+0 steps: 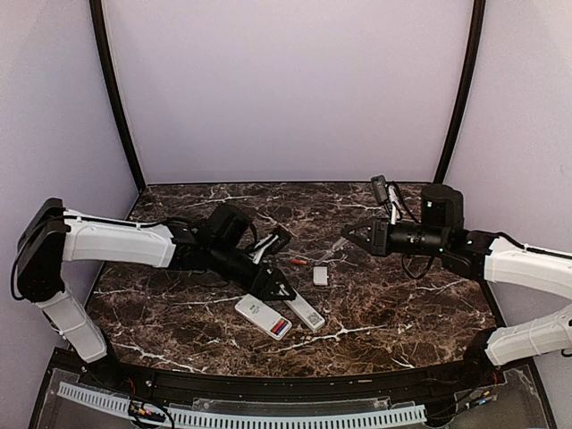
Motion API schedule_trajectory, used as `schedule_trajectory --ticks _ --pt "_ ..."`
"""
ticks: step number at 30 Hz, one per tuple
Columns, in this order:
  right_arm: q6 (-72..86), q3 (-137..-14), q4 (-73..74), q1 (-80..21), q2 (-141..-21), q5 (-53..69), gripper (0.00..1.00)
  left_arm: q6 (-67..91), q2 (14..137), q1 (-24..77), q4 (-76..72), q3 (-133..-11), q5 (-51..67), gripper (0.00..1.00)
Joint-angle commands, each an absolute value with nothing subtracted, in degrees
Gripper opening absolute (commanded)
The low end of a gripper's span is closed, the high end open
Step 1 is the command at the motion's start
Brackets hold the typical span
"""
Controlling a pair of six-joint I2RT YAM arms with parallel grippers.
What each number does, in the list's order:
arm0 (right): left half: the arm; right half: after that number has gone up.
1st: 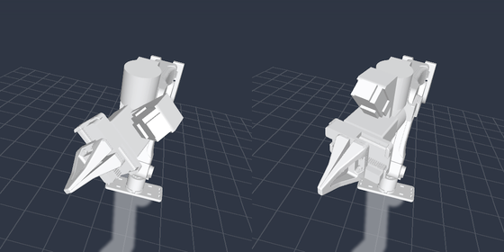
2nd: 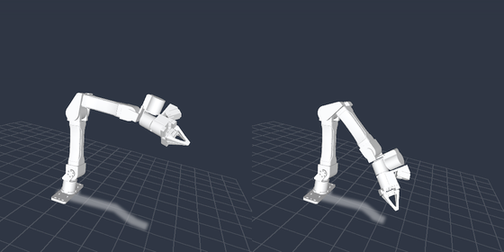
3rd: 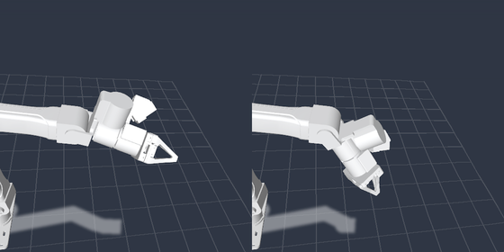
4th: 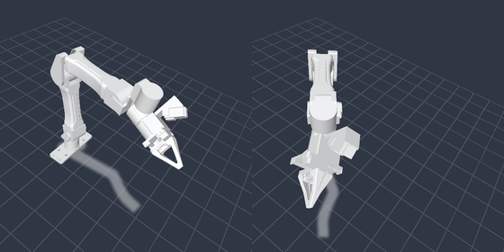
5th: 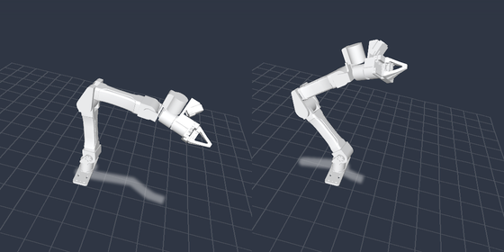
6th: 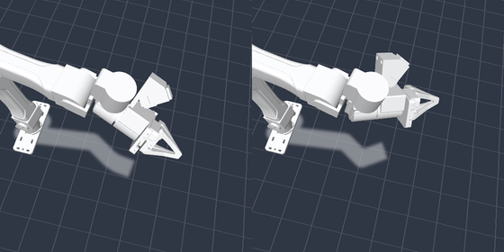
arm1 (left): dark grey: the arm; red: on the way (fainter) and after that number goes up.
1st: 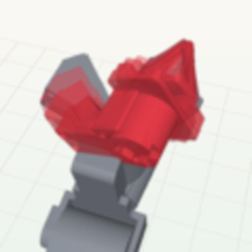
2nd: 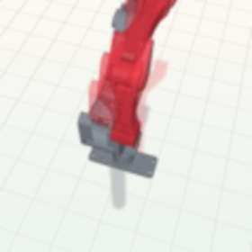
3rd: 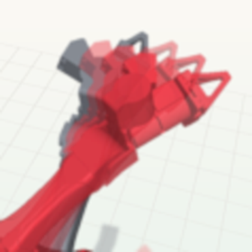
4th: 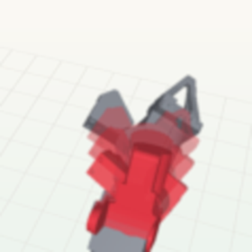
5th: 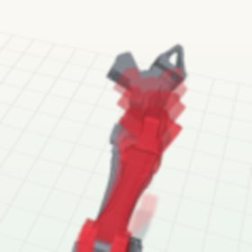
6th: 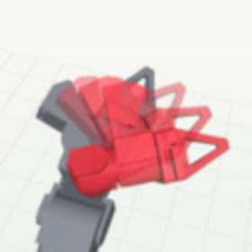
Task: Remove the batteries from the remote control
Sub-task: Adjust the remote control without the battery cover at the center of the board.
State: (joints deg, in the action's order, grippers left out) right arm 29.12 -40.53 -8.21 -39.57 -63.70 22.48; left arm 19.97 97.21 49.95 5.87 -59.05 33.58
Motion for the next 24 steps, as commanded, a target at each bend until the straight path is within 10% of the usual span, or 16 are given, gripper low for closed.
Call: schedule_trajectory --ticks 1,24 --pt "31.0 -37.9 -13.6 -39.8 -63.3 23.7 0.00 30.8 86.1 47.9 3.3 -54.5 21.9 0.75" --pt "24.3 -38.8 -21.8 -50.4 -80.6 23.9 0.00 48.7 85.5 41.4 -2.0 -36.0 24.1 0.53"
